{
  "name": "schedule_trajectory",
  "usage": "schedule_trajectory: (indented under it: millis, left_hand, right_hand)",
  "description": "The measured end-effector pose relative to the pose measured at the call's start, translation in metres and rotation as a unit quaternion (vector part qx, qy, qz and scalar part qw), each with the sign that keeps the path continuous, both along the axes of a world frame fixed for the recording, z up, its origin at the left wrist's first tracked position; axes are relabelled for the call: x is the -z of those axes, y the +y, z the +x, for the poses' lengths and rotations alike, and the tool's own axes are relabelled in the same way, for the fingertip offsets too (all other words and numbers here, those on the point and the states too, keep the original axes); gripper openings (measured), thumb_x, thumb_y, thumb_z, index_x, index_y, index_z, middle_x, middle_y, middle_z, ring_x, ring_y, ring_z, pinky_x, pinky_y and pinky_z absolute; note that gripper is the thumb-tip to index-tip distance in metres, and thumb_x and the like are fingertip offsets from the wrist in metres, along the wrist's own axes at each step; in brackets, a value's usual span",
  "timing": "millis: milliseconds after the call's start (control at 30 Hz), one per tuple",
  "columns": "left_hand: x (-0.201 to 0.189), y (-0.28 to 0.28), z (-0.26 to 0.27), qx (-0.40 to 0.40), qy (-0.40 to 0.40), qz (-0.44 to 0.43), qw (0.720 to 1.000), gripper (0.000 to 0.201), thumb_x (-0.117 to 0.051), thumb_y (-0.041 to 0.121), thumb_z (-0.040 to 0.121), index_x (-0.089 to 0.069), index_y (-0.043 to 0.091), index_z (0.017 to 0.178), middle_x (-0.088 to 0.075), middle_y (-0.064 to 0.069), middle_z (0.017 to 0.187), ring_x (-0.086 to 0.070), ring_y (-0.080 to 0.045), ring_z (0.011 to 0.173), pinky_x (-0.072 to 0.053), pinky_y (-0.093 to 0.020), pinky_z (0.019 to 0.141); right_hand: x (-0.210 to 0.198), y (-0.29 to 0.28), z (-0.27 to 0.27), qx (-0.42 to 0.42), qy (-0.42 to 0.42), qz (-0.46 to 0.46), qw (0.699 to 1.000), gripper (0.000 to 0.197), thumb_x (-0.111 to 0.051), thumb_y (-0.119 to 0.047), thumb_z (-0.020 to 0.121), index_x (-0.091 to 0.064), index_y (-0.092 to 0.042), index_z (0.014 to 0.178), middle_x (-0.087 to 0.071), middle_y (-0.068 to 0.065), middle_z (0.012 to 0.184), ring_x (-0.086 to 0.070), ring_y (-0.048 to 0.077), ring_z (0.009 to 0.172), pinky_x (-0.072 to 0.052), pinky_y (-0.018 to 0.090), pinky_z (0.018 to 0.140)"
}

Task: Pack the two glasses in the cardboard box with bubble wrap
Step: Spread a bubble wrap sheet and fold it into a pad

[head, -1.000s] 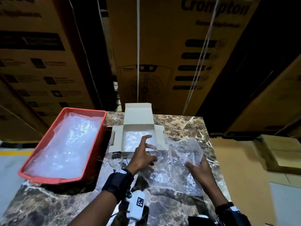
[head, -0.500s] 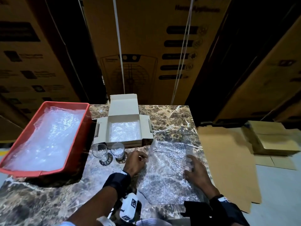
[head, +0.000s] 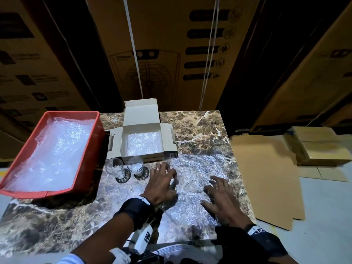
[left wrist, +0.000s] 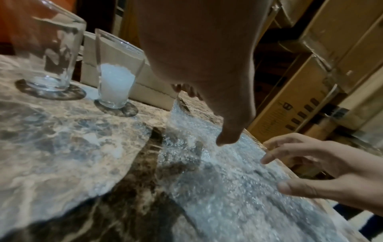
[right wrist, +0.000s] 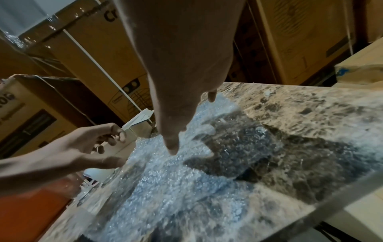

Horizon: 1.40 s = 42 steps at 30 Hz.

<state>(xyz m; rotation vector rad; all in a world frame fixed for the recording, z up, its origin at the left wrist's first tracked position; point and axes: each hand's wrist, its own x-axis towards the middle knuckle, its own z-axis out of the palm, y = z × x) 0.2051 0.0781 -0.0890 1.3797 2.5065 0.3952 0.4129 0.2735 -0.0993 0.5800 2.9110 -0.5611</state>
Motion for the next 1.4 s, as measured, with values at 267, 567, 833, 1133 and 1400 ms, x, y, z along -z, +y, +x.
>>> schedule_trajectory:
  millis: [267, 567, 833, 1133, 1400]
  left_hand:
    - [0.008, -0.017, 0.024, 0.215, -0.063, -0.12, 0.967, 0.062, -0.074, 0.08, 0.057, -0.056, 0.029, 0.087, -0.055, 0.011, 0.093, -0.052, -0.015, 0.089, -0.026, -0.04, 0.088]
    - [-0.003, -0.026, 0.022, 0.194, -0.045, -0.144, 0.969, 0.016, -0.056, 0.028, 0.067, -0.063, 0.023, 0.08, -0.056, 0.008, 0.087, -0.051, -0.021, 0.09, -0.036, -0.041, 0.083]
    - [-0.021, -0.031, 0.018, -0.052, -0.337, 0.018, 0.94, 0.006, -0.077, 0.015, 0.082, -0.071, 0.014, 0.085, -0.072, -0.009, 0.079, -0.066, -0.006, 0.065, -0.055, -0.028, 0.062]
    - [-0.014, -0.044, 0.016, -0.214, -0.463, 0.128, 0.851, 0.015, -0.067, 0.0, 0.094, -0.063, -0.003, 0.108, -0.068, -0.028, 0.088, -0.064, -0.014, 0.068, -0.048, -0.017, 0.057]
    - [-0.015, -0.048, 0.012, -0.23, -0.503, 0.139, 0.822, 0.024, -0.07, 0.002, 0.094, -0.06, -0.014, 0.11, -0.067, -0.014, 0.083, -0.069, -0.018, 0.071, -0.055, -0.025, 0.065]
  right_hand:
    - [0.023, -0.016, 0.012, -0.135, -0.02, -0.131, 0.982, 0.064, -0.064, -0.085, 0.073, -0.062, -0.031, 0.107, -0.046, -0.013, 0.098, -0.038, 0.006, 0.092, -0.034, 0.027, 0.075]
    - [0.017, -0.018, 0.01, -0.067, -0.008, -0.161, 0.985, 0.01, -0.053, -0.027, 0.085, -0.058, -0.029, 0.094, -0.055, -0.017, 0.085, -0.049, 0.003, 0.078, -0.046, 0.032, 0.072]
    - [-0.018, -0.018, 0.01, -0.019, -0.053, -0.273, 0.96, 0.045, -0.071, -0.068, 0.079, -0.052, -0.035, 0.104, -0.062, -0.011, 0.071, -0.048, -0.001, 0.058, -0.039, 0.026, 0.055]
    - [-0.009, 0.014, 0.042, -0.03, -0.09, -0.197, 0.976, 0.015, -0.07, -0.022, 0.079, -0.063, -0.029, 0.091, -0.052, -0.017, 0.088, -0.052, 0.01, 0.081, -0.037, 0.017, 0.064]
    - [-0.028, 0.043, 0.042, 0.162, 0.044, -0.36, 0.918, 0.006, -0.078, -0.013, 0.087, -0.075, -0.018, 0.09, -0.068, -0.009, 0.088, -0.063, 0.007, 0.085, -0.047, 0.029, 0.075]
